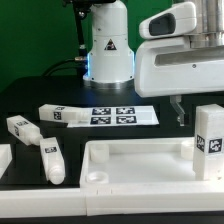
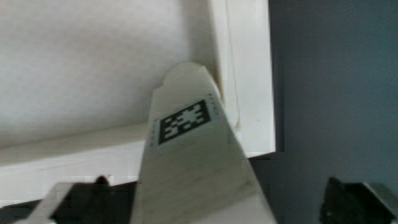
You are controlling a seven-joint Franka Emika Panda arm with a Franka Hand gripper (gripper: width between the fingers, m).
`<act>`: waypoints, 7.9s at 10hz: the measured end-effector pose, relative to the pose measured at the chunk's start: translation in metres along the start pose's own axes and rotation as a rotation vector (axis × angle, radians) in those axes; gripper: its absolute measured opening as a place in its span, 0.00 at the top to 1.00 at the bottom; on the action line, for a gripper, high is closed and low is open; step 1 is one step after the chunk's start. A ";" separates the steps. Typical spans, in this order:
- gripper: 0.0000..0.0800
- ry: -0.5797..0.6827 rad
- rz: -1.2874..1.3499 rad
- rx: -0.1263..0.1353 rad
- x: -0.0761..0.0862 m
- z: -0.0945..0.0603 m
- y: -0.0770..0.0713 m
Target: Assemble desk
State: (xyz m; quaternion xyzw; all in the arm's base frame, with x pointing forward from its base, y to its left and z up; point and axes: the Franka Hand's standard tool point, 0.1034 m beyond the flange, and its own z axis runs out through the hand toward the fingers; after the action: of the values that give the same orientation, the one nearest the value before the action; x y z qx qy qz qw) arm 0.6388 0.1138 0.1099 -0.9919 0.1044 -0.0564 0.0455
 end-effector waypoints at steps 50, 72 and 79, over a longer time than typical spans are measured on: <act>0.19 0.111 0.410 0.080 -0.009 -0.048 0.067; 0.19 -0.122 -0.437 -0.031 -0.032 0.041 0.258; 0.32 -0.147 -0.407 -0.049 -0.050 0.070 0.265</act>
Offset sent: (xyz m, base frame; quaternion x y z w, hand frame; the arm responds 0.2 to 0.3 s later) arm 0.0038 -0.0071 0.0032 -0.0521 0.0210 0.2211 0.9736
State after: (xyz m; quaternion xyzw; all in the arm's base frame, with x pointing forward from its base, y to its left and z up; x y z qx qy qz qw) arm 0.5453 -0.1283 0.0082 -0.9948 -0.1004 0.0106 0.0164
